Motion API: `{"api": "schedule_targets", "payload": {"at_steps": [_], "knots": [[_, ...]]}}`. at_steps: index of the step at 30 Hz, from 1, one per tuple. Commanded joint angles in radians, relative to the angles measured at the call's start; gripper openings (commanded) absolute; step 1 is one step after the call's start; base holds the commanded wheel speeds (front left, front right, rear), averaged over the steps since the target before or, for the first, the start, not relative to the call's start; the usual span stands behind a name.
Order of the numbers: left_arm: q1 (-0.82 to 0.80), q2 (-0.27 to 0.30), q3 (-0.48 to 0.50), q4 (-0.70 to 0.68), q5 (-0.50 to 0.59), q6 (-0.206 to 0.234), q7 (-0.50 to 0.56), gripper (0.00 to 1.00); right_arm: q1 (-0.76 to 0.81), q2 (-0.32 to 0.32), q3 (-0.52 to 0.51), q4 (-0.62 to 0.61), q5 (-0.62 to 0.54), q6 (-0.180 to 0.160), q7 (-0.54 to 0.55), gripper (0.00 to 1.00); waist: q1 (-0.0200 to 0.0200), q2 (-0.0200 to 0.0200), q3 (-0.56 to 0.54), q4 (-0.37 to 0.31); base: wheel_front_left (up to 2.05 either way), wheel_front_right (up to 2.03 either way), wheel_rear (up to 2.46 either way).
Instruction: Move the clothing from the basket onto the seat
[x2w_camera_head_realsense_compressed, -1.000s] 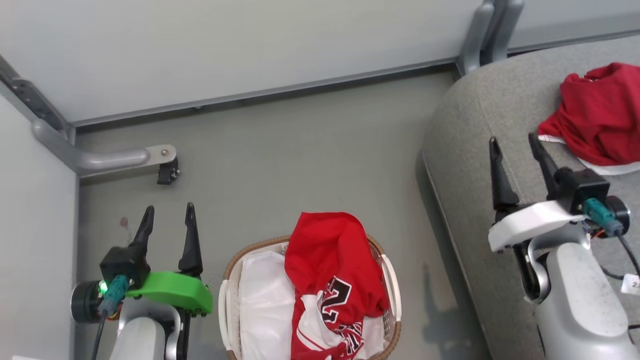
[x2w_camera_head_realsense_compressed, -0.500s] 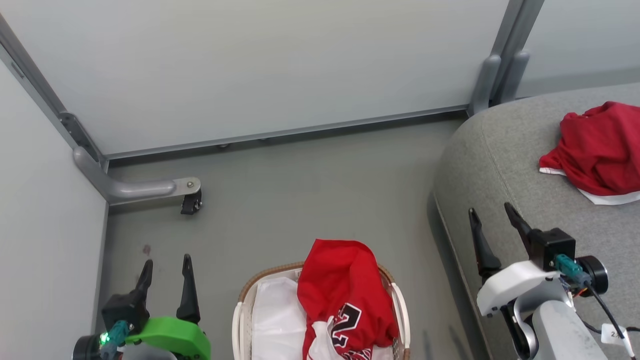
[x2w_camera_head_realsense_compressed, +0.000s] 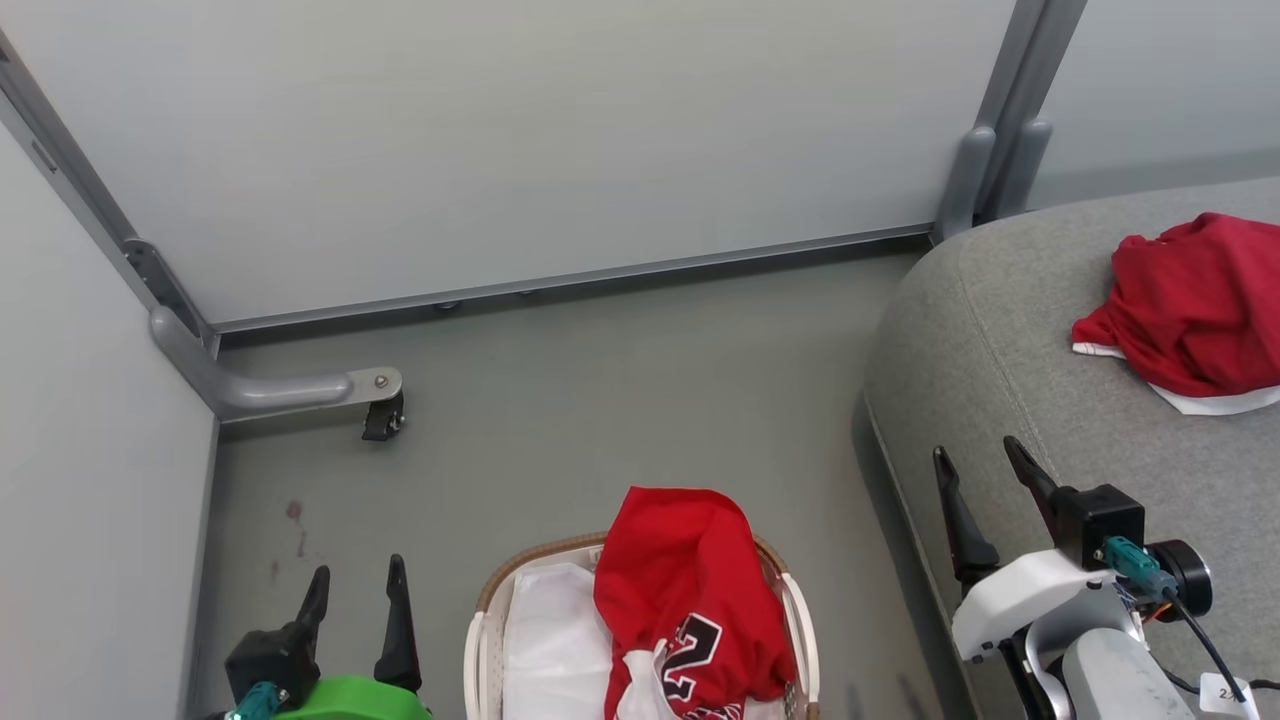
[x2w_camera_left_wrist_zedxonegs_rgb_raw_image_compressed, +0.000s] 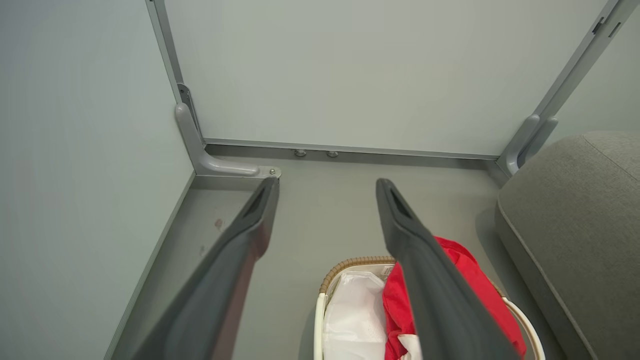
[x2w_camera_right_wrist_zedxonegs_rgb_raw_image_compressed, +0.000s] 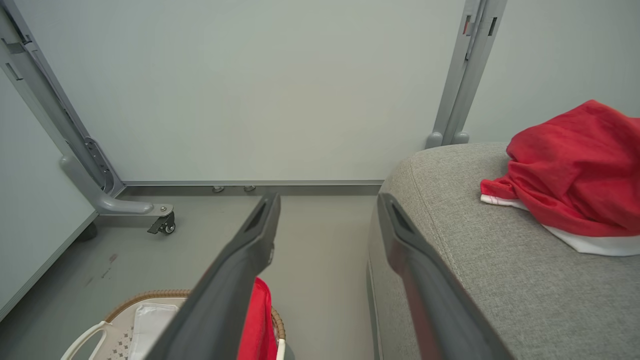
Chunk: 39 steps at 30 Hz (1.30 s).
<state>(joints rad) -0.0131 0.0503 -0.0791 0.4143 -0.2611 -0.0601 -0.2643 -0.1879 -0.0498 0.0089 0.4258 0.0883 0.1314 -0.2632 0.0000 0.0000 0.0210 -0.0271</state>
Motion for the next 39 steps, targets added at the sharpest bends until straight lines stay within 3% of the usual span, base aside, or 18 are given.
{"api": "schedule_targets", "payload": {"at_steps": [1,16,29,39], "knots": [[-0.011,0.001,-0.013,0.001,-0.01,0.002,0.0,1.0,-0.008,-0.003,0.002,-0.008,0.003,-0.001,-0.002,1.0,0.0,0.0,0.016,-0.006,0.0,0.0,0.0],[-0.265,0.002,-0.199,0.11,-0.057,-0.051,0.0,1.0,-0.221,-0.003,0.068,-0.114,0.028,-0.001,-0.002,1.0,0.0,0.0,0.297,-0.106,0.0,0.0,0.0],[-0.554,0.004,-0.397,0.349,-0.1,-0.07,0.0,1.0,-0.398,-0.002,0.135,-0.208,0.067,-0.001,-0.002,1.0,0.0,0.0,0.542,-0.215,0.0,0.0,0.0],[-0.662,0.004,-0.568,0.501,-0.166,-0.071,0.0,1.0,-0.465,-0.002,0.176,-0.246,0.092,-0.001,-0.002,1.0,0.0,0.0,0.656,-0.267,0.0,0.0,0.0]]}}
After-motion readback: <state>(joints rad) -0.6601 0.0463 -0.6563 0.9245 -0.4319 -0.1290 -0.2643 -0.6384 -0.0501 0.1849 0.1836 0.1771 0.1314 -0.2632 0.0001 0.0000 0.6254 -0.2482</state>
